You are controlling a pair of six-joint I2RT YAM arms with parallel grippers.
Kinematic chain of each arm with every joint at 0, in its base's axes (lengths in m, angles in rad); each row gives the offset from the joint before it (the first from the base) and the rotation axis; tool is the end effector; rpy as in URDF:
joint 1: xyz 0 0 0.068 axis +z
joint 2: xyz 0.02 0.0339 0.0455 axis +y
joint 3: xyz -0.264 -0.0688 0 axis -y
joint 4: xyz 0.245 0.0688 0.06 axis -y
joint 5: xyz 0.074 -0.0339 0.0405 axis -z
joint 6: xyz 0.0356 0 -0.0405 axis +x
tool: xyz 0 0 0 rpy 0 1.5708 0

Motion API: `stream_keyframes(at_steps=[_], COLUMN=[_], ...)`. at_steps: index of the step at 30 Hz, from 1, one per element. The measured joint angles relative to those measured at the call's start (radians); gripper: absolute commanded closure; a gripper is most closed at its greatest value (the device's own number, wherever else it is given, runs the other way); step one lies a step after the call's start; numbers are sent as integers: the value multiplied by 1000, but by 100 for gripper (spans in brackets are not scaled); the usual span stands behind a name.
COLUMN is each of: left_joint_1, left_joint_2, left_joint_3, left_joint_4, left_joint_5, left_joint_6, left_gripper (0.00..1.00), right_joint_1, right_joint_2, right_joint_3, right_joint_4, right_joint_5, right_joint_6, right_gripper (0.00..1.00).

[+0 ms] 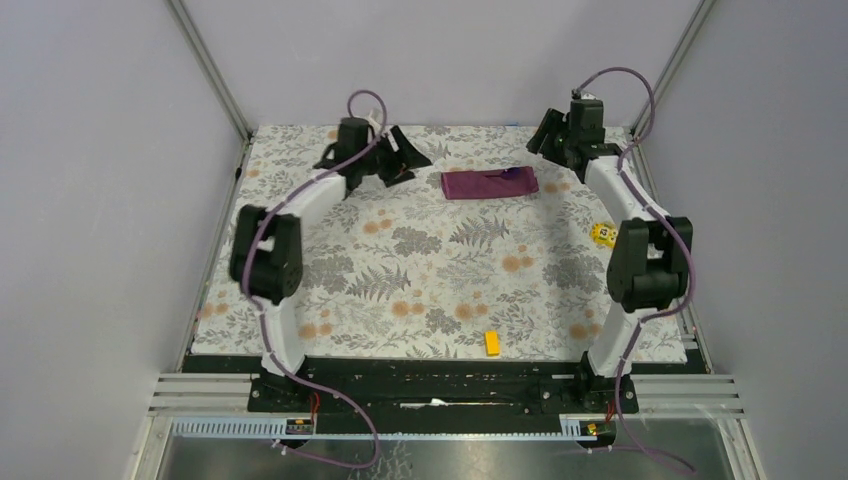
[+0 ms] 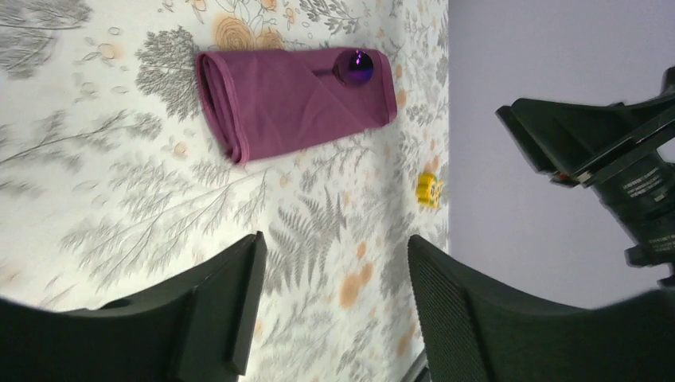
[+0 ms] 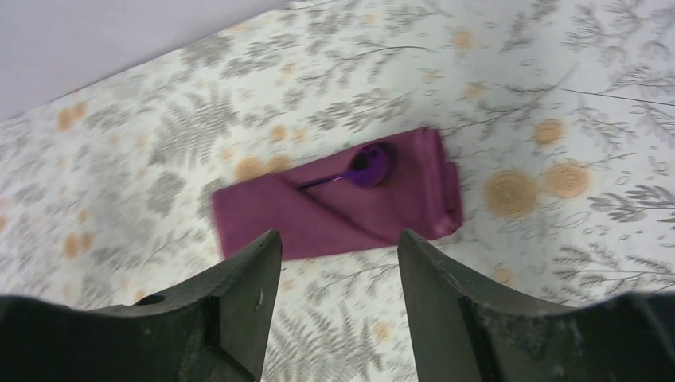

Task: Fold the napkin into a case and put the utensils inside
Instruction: Pick up the fork from the corner of the board.

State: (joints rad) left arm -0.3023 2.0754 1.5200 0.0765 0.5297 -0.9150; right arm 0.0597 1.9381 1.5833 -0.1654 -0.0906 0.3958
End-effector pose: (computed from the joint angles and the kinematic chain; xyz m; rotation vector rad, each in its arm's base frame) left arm 0.4532 -0.1602 0.2181 -0.3190 2.2149 -1.2583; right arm 0.4594 0.0307 0.2766 0.2982 2.0889 0.3692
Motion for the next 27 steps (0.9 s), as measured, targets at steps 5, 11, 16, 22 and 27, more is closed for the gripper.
stream_keyframes(at_steps=[5, 11, 16, 22, 27], left_joint_1=[74, 323, 575, 624, 621], left_joint_2=[-384, -720, -752, -682, -529], left_joint_3=[-122, -362, -513, -536, -533], left_joint_4=[-360, -748, -926, -996, -991], left_joint_5=[-98, -377, -475, -499, -530], left_joint_6=[259, 445, 506, 528, 541], left_gripper=[11, 6, 7, 29, 42], right_joint_1=[98, 293, 305, 299, 299], right_joint_2=[-190, -236, -254, -336, -400], right_joint_3=[-151, -296, -371, -430, -452], right_joint_4=[65, 161, 264, 328, 393], right_joint_5=[-70, -227, -332, -367, -377], right_joint_6=[-8, -21, 8, 21, 24], right_gripper=[35, 34, 34, 33, 32])
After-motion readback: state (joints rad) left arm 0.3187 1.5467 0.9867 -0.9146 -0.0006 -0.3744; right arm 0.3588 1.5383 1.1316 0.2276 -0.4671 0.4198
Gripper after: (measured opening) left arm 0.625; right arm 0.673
